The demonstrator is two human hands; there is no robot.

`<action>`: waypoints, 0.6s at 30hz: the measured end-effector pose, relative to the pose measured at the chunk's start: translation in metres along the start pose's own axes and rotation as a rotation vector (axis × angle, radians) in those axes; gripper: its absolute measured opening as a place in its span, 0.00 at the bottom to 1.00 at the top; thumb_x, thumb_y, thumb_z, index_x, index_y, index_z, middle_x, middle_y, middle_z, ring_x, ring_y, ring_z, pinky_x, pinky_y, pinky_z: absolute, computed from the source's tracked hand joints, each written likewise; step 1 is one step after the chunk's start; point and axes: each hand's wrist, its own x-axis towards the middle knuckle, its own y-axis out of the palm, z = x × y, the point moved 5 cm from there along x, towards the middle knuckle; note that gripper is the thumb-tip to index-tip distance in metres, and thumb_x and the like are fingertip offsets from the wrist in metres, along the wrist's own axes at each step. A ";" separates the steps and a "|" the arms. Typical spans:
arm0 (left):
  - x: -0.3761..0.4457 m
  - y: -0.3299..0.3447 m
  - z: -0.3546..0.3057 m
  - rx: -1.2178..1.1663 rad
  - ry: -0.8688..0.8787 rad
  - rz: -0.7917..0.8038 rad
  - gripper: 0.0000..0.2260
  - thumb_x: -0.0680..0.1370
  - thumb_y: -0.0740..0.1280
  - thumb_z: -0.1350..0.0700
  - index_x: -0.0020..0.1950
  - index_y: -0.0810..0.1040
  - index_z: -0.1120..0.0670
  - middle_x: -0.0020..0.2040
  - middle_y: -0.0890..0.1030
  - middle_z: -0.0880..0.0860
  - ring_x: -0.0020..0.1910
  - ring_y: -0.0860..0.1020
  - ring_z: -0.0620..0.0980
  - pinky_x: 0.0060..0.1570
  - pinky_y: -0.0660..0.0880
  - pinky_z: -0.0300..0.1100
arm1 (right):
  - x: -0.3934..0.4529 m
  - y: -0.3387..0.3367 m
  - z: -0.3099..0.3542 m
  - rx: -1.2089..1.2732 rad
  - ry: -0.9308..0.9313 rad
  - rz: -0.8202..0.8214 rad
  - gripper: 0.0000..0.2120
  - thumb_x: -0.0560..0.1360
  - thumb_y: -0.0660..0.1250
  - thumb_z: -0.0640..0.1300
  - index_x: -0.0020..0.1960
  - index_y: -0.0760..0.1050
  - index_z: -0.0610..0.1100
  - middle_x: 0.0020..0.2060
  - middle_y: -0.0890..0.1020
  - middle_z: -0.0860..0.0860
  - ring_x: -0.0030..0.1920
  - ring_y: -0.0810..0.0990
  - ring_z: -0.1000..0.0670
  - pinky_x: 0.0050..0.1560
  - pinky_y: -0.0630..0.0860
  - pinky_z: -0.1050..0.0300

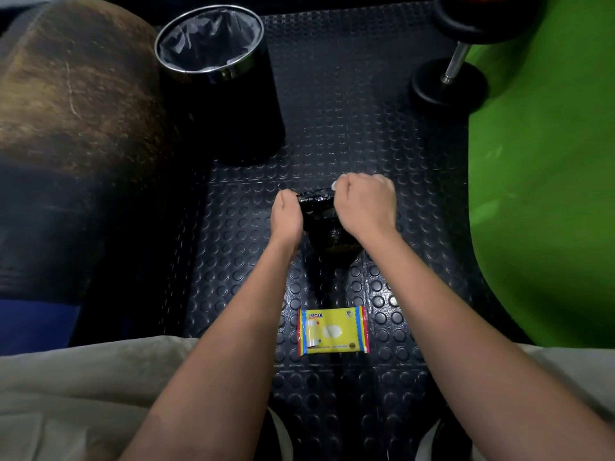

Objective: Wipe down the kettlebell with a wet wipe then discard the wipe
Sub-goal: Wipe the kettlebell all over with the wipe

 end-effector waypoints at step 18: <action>-0.005 0.002 -0.003 0.022 0.061 0.037 0.10 0.79 0.51 0.52 0.45 0.69 0.53 0.43 0.72 0.51 0.43 0.69 0.49 0.46 0.69 0.47 | -0.035 0.007 -0.001 0.143 -0.251 -0.207 0.16 0.84 0.52 0.51 0.59 0.78 0.51 0.52 0.80 0.58 0.56 0.76 0.53 0.74 0.54 0.48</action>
